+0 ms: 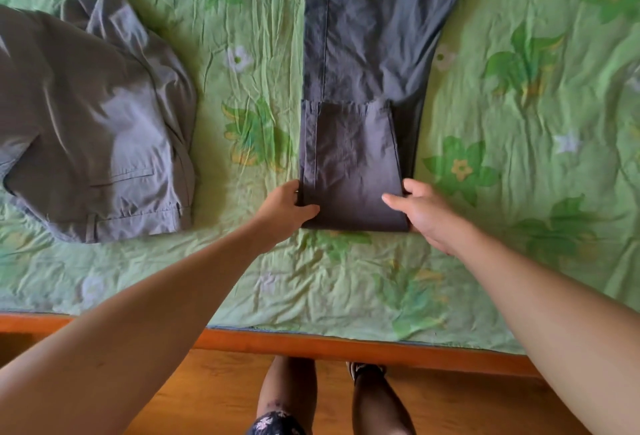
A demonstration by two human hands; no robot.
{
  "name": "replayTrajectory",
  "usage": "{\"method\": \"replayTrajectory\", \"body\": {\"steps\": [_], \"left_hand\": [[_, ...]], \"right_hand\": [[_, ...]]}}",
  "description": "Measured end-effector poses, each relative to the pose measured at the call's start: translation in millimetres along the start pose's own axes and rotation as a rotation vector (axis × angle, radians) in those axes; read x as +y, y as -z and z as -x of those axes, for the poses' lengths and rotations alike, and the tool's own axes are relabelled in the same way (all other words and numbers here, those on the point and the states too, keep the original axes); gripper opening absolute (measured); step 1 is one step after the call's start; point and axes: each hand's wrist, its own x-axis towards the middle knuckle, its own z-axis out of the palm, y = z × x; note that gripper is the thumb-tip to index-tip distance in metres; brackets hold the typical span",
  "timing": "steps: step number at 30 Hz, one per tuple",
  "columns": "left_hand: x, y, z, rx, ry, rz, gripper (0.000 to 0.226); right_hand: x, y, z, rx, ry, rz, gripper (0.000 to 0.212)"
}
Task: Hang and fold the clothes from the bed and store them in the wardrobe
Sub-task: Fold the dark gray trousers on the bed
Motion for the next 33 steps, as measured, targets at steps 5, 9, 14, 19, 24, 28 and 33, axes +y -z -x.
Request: {"method": "replayTrajectory", "body": {"steps": [5,9,14,19,24,28,33], "left_hand": [[-10,-6,21,-0.112,0.042,-0.100,0.027],[-28,-24,44,-0.140,0.123,-0.032,0.029],[-3,-27,13,0.170,0.036,0.233,0.018],[37,-20,-12,0.137,-0.049,0.326,0.016],[128,27,-62,0.130,-0.212,0.394,0.017],[195,60,-115,-0.057,-0.044,0.460,0.023],[131,47,-93,-0.235,0.225,0.230,0.029]], "right_hand": [[17,0,26,-0.017,-0.135,-0.036,0.033],[35,-1,50,-0.038,-0.258,0.017,0.038],[9,-1,25,-0.003,-0.165,-0.228,0.027],[-27,1,1,0.103,-0.019,-0.128,0.010],[-128,26,-29,0.189,0.247,-0.313,0.008],[-190,52,-69,0.049,0.008,-0.225,0.051],[-112,50,-55,-0.107,-0.254,-0.096,0.047]]}}
